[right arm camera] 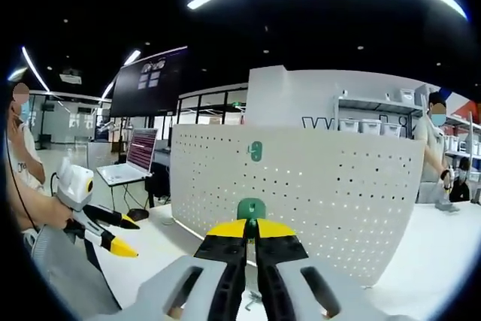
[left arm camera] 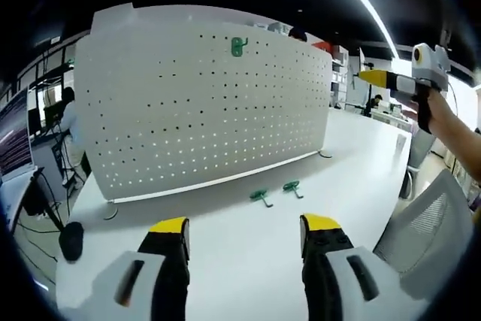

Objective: Insert the hook assembly into the mounting plate slot until the hook locks in place.

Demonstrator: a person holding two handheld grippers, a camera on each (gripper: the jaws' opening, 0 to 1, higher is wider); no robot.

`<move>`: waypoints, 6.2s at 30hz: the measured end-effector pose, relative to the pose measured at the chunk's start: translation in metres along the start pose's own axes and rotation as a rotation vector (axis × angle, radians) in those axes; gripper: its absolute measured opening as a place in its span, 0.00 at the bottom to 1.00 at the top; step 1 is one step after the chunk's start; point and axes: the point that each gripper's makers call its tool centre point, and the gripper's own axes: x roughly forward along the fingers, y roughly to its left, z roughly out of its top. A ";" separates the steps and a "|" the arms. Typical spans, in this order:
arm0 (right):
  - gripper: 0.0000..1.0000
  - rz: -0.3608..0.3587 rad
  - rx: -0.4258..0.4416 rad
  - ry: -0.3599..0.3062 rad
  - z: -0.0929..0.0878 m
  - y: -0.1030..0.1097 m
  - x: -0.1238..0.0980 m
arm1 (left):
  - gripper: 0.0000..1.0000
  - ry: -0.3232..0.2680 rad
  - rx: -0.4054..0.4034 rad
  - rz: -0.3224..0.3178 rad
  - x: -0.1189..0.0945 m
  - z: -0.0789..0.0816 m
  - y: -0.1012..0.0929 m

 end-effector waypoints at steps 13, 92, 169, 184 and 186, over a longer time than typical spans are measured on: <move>0.00 -0.001 -0.023 -0.032 0.014 -0.005 0.014 | 0.66 0.013 0.024 0.037 -0.012 -0.002 0.009; 0.00 -0.266 -0.056 -0.218 0.056 -0.052 0.180 | 0.65 0.053 -0.017 -0.014 -0.014 -0.017 0.004; 0.22 -0.257 -0.056 -0.259 0.069 -0.020 0.138 | 0.65 0.016 -0.005 -0.070 -0.017 -0.011 -0.004; 0.26 -0.115 0.030 -0.236 0.070 0.003 0.084 | 0.63 0.006 0.023 -0.064 -0.016 -0.009 -0.005; 0.27 -0.091 0.057 -0.200 0.062 0.005 0.080 | 0.63 0.004 0.025 -0.064 -0.016 -0.008 -0.005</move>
